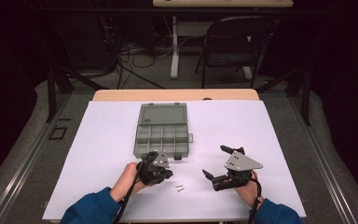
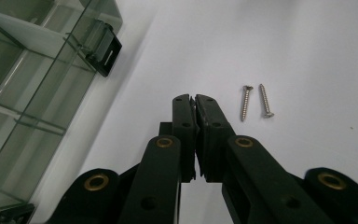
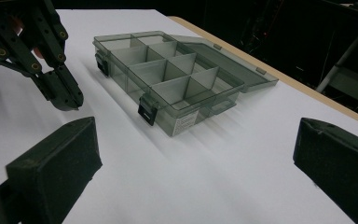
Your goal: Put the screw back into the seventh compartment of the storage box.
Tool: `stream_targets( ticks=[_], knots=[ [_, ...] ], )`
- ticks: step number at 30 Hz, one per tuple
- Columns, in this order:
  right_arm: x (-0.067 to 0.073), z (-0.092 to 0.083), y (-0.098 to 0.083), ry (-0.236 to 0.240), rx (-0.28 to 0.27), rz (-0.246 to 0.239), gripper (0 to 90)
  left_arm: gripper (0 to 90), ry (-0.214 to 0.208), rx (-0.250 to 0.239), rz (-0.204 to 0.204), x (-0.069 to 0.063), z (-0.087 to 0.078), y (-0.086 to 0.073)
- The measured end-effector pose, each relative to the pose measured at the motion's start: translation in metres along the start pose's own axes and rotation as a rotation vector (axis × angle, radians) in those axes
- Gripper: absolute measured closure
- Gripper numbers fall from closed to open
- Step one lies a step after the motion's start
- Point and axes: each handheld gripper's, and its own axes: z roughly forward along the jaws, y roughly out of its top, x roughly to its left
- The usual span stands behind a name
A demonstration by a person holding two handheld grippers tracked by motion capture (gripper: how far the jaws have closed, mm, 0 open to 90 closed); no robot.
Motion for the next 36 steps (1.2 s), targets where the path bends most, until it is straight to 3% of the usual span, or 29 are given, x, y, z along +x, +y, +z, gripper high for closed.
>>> stream_targets(
  ticks=[29, 36],
  knots=[
    [-0.001, 0.0, 0.0, -0.003, 0.004, 0.001, 0.0, 87.2, 0.057, -0.028, -0.01, 0.019, -0.018, 0.004],
    [-0.001, 0.001, 0.001, -0.003, -0.005, 0.001, 0.0, 87.2, 0.09, -0.054, -0.027, 0.028, -0.026, 0.006]
  ],
)
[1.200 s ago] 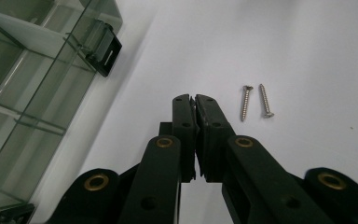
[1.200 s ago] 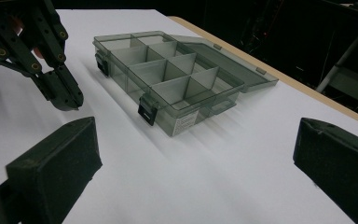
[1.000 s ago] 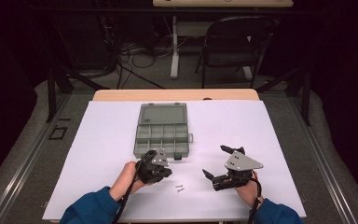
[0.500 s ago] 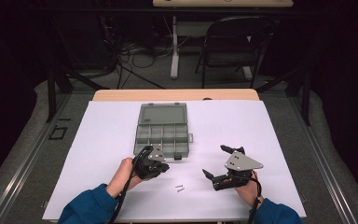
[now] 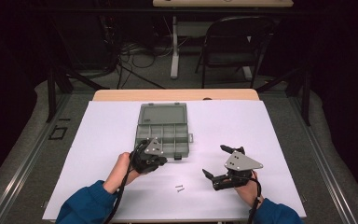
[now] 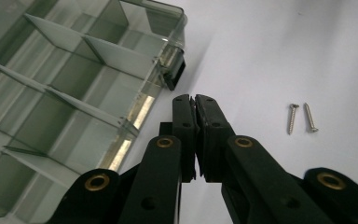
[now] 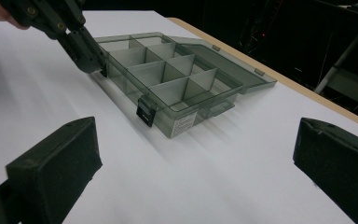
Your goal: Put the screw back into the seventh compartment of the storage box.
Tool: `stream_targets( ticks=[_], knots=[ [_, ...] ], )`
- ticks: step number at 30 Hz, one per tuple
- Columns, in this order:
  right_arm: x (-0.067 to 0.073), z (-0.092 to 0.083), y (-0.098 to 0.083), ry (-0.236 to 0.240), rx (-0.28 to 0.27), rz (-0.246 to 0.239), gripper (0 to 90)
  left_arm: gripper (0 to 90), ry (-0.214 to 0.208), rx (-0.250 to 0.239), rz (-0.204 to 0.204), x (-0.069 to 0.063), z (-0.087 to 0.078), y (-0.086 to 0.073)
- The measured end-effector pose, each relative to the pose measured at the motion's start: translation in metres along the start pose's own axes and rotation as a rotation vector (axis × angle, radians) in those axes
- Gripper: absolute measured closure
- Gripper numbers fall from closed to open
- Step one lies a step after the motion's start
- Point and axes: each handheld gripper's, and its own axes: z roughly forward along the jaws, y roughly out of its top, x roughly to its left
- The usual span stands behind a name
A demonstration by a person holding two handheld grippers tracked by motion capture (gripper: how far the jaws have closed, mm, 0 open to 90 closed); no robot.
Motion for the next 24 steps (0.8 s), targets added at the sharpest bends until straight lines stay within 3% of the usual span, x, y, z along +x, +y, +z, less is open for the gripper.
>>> stream_targets(
  ticks=[24],
  knots=[
    [0.0, 0.001, 0.0, 0.0, 0.009, 0.0, 0.0, 87.2, 0.053, -0.046, -0.029, 0.025, 0.002, 0.016]
  ],
)
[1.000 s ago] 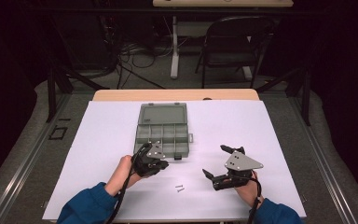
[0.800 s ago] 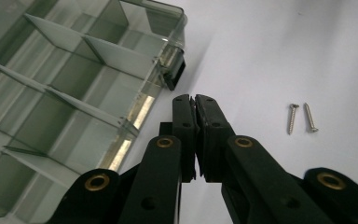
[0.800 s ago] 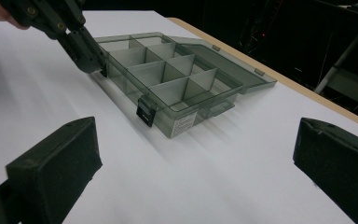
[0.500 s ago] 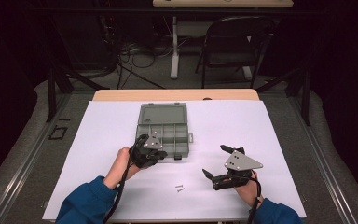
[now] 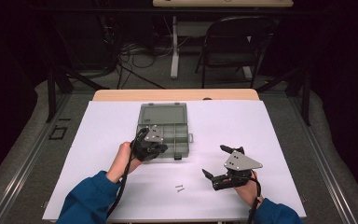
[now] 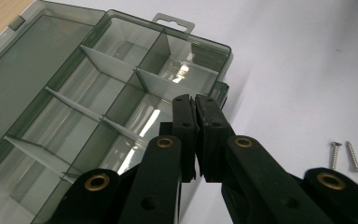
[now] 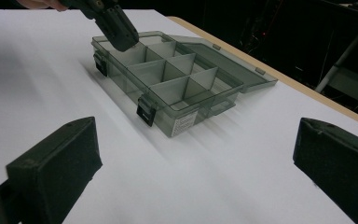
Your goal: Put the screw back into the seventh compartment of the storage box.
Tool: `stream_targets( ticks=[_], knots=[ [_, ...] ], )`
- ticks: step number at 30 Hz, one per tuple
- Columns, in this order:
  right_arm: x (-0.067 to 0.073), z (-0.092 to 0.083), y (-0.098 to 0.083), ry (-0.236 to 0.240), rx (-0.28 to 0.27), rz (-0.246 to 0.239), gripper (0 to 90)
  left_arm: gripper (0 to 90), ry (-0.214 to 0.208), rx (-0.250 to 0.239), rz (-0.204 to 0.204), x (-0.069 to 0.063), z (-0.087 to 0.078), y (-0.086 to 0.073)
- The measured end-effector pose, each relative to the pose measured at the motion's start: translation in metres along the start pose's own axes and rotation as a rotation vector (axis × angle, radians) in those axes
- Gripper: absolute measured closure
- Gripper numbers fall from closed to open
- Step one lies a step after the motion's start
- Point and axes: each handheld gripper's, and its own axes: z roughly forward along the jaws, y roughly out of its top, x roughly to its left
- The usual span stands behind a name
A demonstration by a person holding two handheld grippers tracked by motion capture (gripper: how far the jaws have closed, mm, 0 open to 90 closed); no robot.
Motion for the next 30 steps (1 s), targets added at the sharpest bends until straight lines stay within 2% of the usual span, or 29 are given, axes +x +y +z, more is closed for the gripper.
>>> stream_targets(
  ticks=[17, 30],
  knots=[
    [-0.001, 0.001, -0.001, 0.003, -0.001, 0.006, 0.0, 87.2, 0.004, 0.001, -0.043, 0.017, 0.019, 0.002],
    [-0.001, 0.001, -0.001, 0.0, -0.004, 0.008, 0.0, 85.8, -0.008, 0.026, -0.061, 0.021, 0.034, -0.001]
  ],
)
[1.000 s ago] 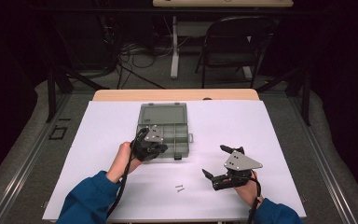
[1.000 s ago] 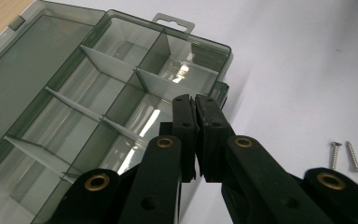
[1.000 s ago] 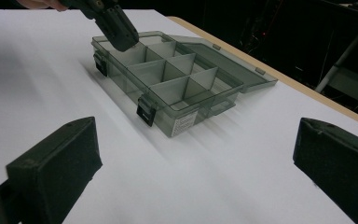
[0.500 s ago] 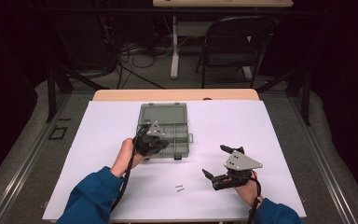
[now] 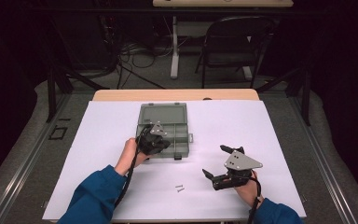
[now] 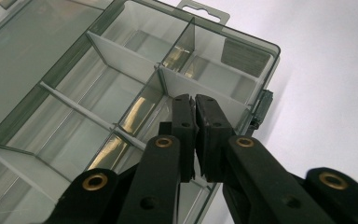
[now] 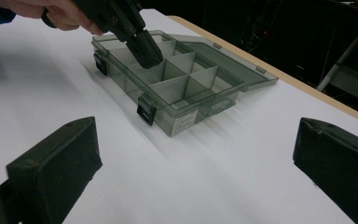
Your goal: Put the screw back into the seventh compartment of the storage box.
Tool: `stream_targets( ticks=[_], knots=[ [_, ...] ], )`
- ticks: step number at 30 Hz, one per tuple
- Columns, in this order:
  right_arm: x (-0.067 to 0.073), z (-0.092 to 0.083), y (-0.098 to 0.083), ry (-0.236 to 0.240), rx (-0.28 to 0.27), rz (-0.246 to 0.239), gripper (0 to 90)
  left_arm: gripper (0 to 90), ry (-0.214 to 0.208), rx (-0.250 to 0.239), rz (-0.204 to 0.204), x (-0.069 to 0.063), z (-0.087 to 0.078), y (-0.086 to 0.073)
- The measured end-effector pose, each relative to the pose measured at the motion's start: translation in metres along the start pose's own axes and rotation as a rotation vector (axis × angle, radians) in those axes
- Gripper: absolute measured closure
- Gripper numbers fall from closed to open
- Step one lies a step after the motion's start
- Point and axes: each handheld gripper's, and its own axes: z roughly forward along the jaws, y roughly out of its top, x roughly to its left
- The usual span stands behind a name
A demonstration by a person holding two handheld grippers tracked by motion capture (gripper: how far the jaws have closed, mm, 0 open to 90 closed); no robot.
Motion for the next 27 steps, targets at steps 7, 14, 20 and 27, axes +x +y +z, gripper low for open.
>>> stream_targets(
  ticks=[7, 14, 20, 27],
  knots=[
    [-0.001, -0.003, 0.001, -0.002, 0.002, 0.001, 0.0, 57.0, 0.0, -0.036, -0.027, 0.002, -0.007, 0.0],
    [-0.001, -0.003, 0.001, -0.002, 0.0, 0.002, 0.0, 28.7, 0.013, -0.036, -0.028, -0.006, -0.018, 0.0],
    [0.0, -0.003, 0.001, 0.003, -0.001, 0.003, 0.0, 15.8, 0.011, -0.045, -0.012, -0.014, -0.029, -0.002],
    [0.0, -0.003, 0.001, 0.005, -0.004, 0.001, 0.0, 10.3, 0.012, -0.055, 0.005, -0.023, -0.038, -0.005]
  ],
)
